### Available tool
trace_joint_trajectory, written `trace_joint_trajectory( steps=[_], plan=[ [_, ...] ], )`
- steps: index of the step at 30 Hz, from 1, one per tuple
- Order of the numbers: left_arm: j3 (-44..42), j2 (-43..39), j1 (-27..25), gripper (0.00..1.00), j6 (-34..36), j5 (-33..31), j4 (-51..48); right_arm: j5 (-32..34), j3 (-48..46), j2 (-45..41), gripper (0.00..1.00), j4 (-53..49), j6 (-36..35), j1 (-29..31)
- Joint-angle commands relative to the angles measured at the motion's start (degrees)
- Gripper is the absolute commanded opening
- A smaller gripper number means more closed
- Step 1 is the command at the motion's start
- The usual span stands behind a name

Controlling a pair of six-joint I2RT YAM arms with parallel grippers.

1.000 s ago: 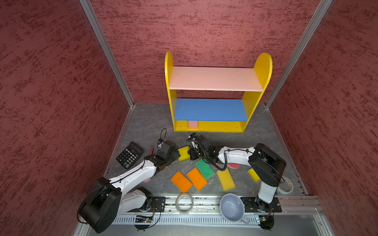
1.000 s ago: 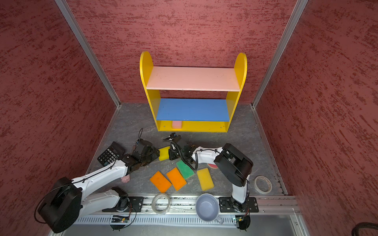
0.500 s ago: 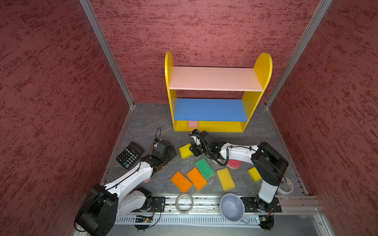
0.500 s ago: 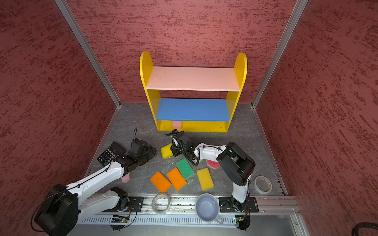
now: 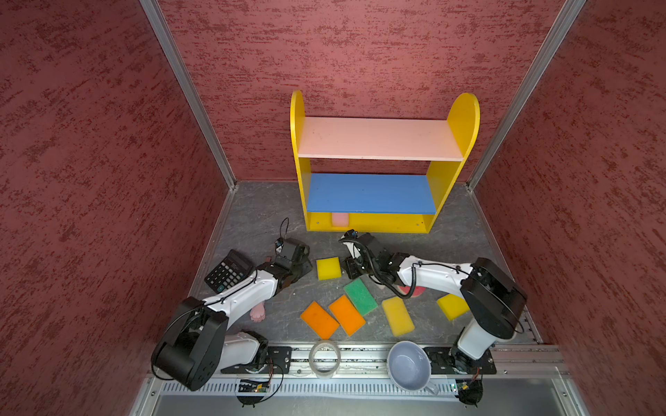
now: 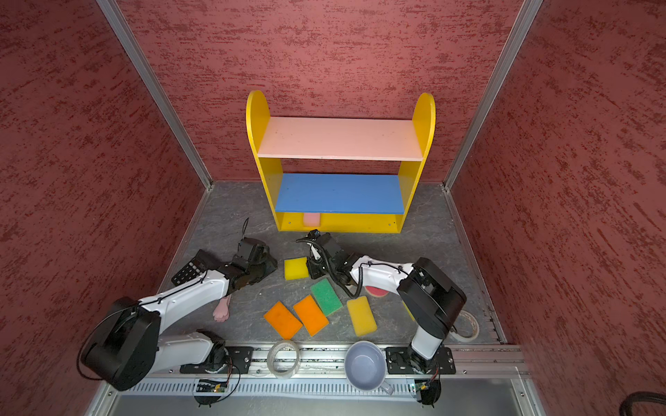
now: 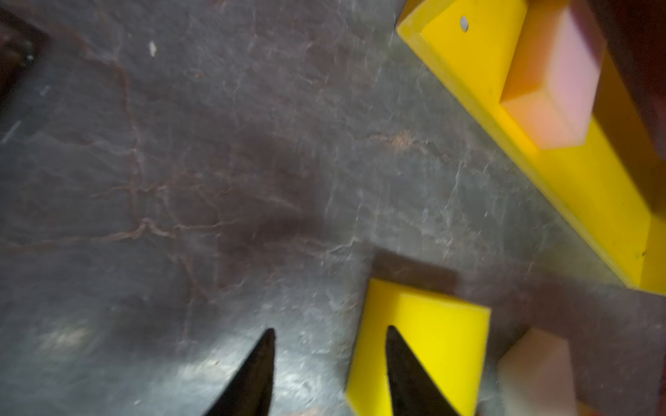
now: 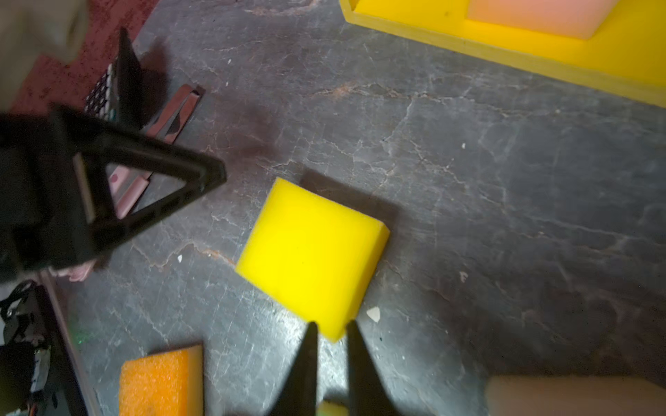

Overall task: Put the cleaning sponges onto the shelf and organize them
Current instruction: 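Lift the yellow sponge with the right gripper and carry it to the shelf bottom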

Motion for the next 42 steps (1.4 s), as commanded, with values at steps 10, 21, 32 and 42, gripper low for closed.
trace_joint_trajectory(
  steps=[10, 21, 32, 42],
  plan=[
    [12.5, 15.4, 2.1, 0.18, 4.6, 3.8, 6.2, -6.9, -3.5, 4.3, 0.0, 7.2, 11.4, 5.8],
    [8.0, 17.5, 0.8, 0.22, 2.7, 6.8, 9.8, -10.7, 3.3, 14.3, 0.0, 4.2, 10.7, 0.2],
    [0.9, 9.5, -1.0, 0.22, -0.4, 6.3, 7.4, -0.8, 11.1, 15.4, 0.02, -3.9, 3.4, -3.0],
    [0.9, 2.1, -1.6, 0.22, -0.7, 4.6, 3.2, 3.4, 8.6, 9.5, 0.21, -6.9, 5.2, -3.0]
  ],
)
